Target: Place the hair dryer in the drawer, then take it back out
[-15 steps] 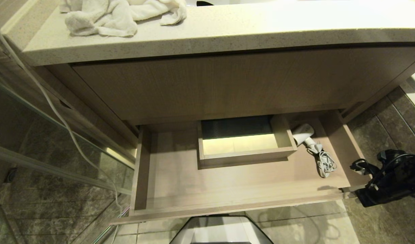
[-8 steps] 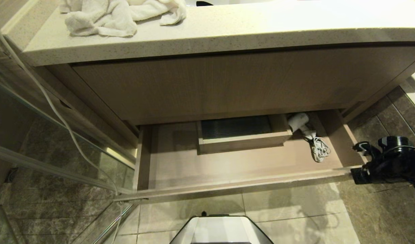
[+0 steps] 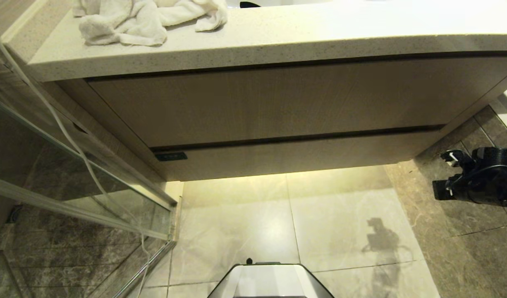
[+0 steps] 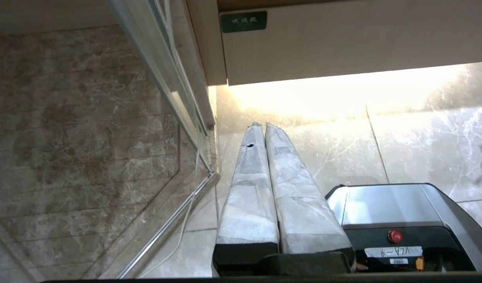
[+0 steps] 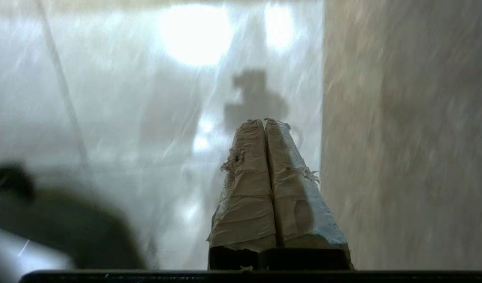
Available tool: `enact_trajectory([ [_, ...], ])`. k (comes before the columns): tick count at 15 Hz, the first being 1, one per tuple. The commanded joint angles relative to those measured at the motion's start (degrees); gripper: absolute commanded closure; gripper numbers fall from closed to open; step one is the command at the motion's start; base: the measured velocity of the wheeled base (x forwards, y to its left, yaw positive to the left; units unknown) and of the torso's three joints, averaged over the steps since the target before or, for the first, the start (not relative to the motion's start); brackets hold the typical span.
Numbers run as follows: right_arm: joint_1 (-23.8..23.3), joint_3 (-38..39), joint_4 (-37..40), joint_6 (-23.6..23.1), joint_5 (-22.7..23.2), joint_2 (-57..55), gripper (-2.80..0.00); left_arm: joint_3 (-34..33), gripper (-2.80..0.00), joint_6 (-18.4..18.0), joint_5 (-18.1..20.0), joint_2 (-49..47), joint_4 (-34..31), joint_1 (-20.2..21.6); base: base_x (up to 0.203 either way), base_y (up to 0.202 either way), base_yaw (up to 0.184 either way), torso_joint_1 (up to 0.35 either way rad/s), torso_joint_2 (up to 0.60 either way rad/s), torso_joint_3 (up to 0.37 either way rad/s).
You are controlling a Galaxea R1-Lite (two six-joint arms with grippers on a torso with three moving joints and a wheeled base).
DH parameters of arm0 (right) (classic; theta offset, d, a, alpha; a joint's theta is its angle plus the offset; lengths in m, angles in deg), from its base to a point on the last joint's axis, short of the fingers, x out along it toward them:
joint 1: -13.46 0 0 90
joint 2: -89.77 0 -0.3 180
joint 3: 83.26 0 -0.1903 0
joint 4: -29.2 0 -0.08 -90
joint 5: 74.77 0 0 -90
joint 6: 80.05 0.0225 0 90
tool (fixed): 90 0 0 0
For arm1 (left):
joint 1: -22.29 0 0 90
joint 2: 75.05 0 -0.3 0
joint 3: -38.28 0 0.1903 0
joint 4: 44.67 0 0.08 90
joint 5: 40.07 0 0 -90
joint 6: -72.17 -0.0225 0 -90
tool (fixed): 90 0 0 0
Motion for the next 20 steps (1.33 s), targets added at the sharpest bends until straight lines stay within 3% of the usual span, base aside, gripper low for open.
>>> enact_trajectory([
  [1,0.0,6.4,5.3,-0.1,0.0,8.2,0.0,-0.1,0.0,0.0,0.0,0.0,0.0,0.0,0.0,0.0,0.0,0.0,0.0,0.0],
  [10,0.0,31.4,15.0,-0.3,-0.5,44.9,0.0,-0.1,0.0,0.0,0.0,0.0,0.0,0.0,0.0,0.0,0.0,0.0,0.0,0.0],
  [15,-0.8,37.6,24.7,2.0,-1.1,66.4,0.0,-0.1,0.0,0.0,0.0,0.0,0.0,0.0,0.0,0.0,0.0,0.0,0.0,0.0],
  [17,1.6,40.5,28.4,4.4,-1.7,76.7,0.0,-0.1,0.0,0.0,0.0,0.0,0.0,0.0,0.0,0.0,0.0,0.0,0.0,0.0],
  [20,12.6,46.4,30.6,11.7,-6.0,93.7,0.0,-0.1,0.0,0.0,0.0,0.0,0.0,0.0,0.0,0.0,0.0,0.0,0.0,0.0],
])
